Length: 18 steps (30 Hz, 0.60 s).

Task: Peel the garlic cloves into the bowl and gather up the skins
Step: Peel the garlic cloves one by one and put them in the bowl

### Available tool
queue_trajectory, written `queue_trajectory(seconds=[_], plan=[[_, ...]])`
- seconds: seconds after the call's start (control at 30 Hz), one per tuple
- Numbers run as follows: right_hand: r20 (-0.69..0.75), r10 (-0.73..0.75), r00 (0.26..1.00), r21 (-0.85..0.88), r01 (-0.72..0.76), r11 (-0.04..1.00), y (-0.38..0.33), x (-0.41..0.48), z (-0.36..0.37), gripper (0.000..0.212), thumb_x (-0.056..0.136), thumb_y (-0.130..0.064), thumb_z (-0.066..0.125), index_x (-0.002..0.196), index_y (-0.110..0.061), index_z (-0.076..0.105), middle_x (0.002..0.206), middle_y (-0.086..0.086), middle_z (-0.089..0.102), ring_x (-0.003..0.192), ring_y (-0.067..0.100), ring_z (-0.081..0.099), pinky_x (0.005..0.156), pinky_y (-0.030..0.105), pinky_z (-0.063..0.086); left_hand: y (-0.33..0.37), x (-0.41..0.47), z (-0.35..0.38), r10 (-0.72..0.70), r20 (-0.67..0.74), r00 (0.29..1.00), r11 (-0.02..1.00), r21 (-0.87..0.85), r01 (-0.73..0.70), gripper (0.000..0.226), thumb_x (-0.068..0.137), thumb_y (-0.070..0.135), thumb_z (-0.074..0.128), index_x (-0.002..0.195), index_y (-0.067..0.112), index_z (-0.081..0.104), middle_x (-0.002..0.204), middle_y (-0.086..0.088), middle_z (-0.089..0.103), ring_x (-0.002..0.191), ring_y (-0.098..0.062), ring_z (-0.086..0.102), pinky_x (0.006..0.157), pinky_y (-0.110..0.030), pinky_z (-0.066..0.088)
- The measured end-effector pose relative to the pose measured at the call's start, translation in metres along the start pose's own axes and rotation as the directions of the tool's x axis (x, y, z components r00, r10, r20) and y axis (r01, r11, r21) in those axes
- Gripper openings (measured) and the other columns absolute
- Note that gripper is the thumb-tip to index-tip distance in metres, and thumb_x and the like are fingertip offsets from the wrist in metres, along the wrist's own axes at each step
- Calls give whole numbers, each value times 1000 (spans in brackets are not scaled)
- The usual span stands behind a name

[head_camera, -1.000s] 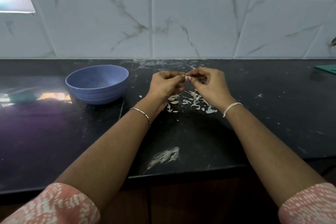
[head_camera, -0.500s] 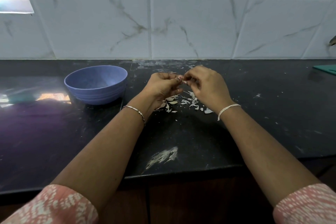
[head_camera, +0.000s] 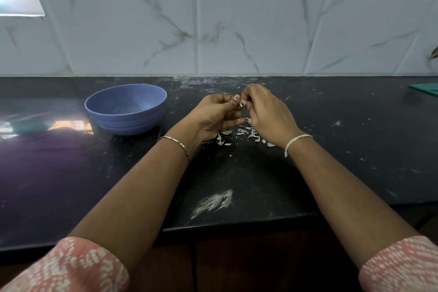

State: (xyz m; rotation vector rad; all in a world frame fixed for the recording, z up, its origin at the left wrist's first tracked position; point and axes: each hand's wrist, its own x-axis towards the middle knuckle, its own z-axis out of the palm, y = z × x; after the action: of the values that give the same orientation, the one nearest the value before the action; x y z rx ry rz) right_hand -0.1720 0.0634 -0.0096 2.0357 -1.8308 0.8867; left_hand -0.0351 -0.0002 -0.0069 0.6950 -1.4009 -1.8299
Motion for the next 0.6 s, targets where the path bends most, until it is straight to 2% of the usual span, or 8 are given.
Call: queue_trajectory(seconds=[0.23, 0.33, 0.43, 0.5, 0.6], plan=[[66, 30, 997, 58, -33, 998, -3, -1, -1, 8, 98, -13, 45, 105, -13, 49, 102, -6, 45, 83, 17, 50, 68, 32, 35, -5, 4, 3, 48, -86, 995, 998, -30, -50, 13, 98, 13, 56, 91, 3, 59, 80, -9, 65, 61, -10, 65, 63, -26, 61], [142, 25, 990, 87, -37, 996, 0, -1, 0, 4, 99, -13, 44, 100, -16, 46, 100, -4, 47, 83, 16, 49, 68, 30, 32, -4, 6, 3, 81, -147, 986, 994, -59, -91, 14, 98, 12, 55, 89, 2, 58, 77, -10, 65, 60, -11, 66, 62, -24, 60], [215, 5, 977, 107, -29, 994, 3, 0, 2, 8, 97, -10, 48, 95, -17, 47, 95, -2, 49, 83, 17, 48, 70, 30, 34, -2, 8, -1, 119, -202, 972, 987, -80, -137, 12, 98, 11, 56, 91, 3, 60, 84, -8, 66, 66, -11, 65, 62, -24, 59], [177, 4, 984, 123, -26, 992, 5, 1, 3, 8, 91, -8, 57, 91, -16, 55, 91, -2, 52, 79, 14, 50, 71, 29, 39, -1, 7, -2, 129, -217, 968, 985, -88, -151, 7, 96, 10, 59, 91, 6, 60, 83, -6, 62, 68, -11, 60, 62, -24, 59], [31, 41, 999, 148, -46, 988, 8, 2, 2, 13, 80, -2, 67, 81, -15, 66, 88, -1, 58, 75, 12, 57, 72, 28, 49, -1, 6, 0, 141, -202, 969, 980, -107, -165, 3, 94, 8, 60, 91, 7, 60, 80, -4, 60, 66, -11, 56, 63, -24, 59]])
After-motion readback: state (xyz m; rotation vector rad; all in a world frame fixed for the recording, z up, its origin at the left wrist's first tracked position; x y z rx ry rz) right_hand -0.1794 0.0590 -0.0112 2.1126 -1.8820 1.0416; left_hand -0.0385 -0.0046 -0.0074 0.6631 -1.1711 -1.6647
